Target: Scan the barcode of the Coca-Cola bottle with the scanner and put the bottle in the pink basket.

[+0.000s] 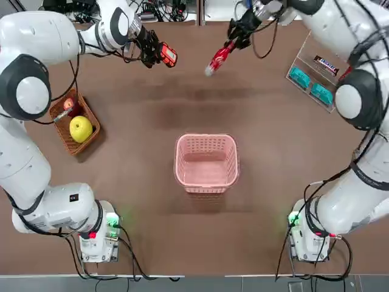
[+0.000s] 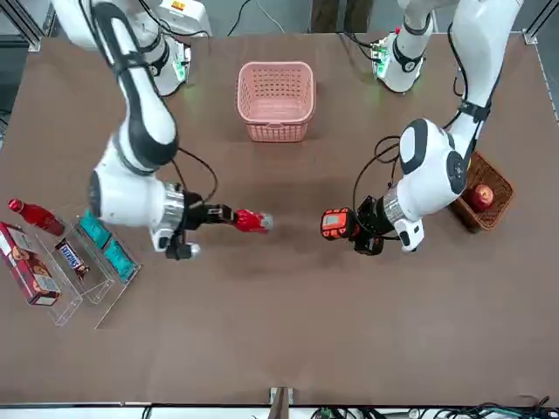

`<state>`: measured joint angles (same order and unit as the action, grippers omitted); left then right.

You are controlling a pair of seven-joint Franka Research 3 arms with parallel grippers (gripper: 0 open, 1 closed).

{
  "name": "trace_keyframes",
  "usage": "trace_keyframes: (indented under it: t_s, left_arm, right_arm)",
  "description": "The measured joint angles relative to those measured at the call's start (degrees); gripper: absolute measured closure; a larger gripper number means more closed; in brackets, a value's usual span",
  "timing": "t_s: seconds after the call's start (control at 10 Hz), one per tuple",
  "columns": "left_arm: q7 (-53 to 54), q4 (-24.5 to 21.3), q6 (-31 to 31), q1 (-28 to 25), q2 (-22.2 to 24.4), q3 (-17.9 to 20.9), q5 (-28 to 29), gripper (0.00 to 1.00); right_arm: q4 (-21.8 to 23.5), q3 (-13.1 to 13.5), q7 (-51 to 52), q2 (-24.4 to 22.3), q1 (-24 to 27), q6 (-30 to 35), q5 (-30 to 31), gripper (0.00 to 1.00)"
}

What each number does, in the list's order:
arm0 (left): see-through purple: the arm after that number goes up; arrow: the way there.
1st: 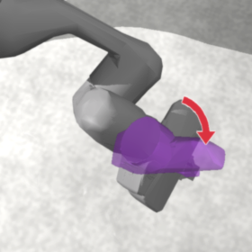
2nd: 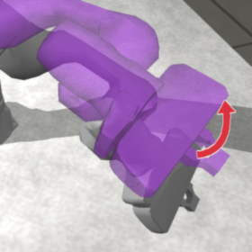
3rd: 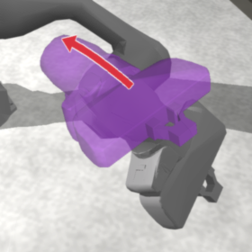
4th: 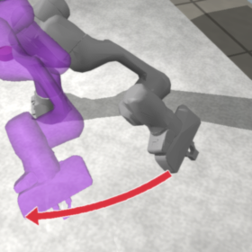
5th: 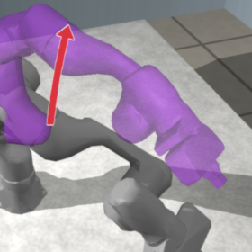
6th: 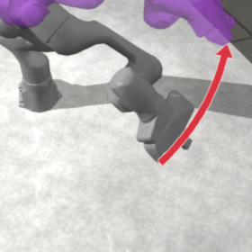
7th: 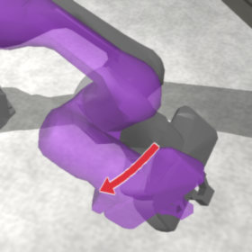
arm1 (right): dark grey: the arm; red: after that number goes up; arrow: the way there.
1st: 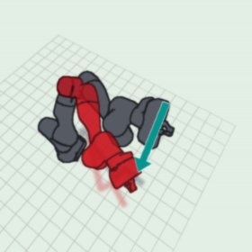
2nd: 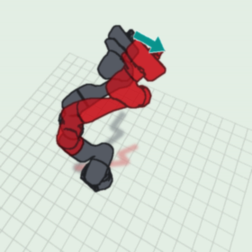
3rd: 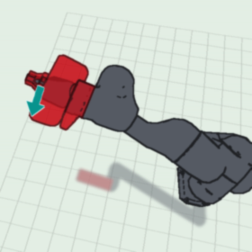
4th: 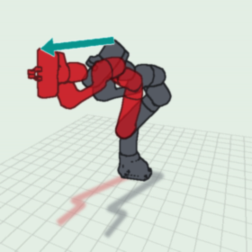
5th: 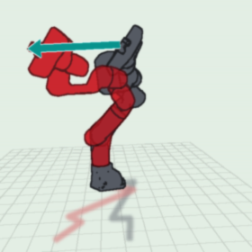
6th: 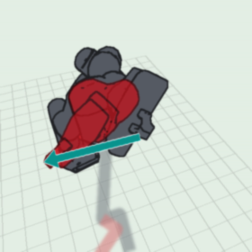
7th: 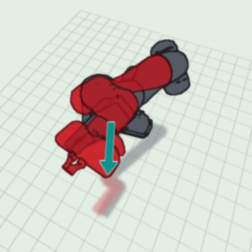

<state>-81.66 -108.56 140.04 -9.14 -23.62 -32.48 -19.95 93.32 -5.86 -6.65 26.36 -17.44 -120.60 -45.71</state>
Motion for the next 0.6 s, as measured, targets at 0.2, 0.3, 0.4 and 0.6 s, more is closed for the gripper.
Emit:
trace_keyframes:
  t_s: [0.2,0.3,0.4,0.6]
  left_arm:
    - [0.12,0.04,2.60,0.06,-0.01,-1.14,-1.32,0.67]
    - [0.12,0.04,3.82,0.15,-0.04,-1.71,-1.85,0.67]
    - [0.12,0.02,4.29,0.25,-0.13,-2.00,-2.09,0.67]
    - [0.16,-0.23,6.04,0.33,-0.76,-2.07,-2.11,0.67]
  right_arm:
    - [1.02,0.03,-0.10,1.21,-1.82,-3.01,-6.80,0.67]
    - [1.17,0.02,-0.10,1.63,-2.91,-4.06,-9.57,0.67]
    - [1.20,0.01,-0.14,1.94,-4.20,-5.11,-10.58,0.67]
    - [1.20,-0.03,-0.58,2.14,-5.99,-5.98,-10.98,0.67]
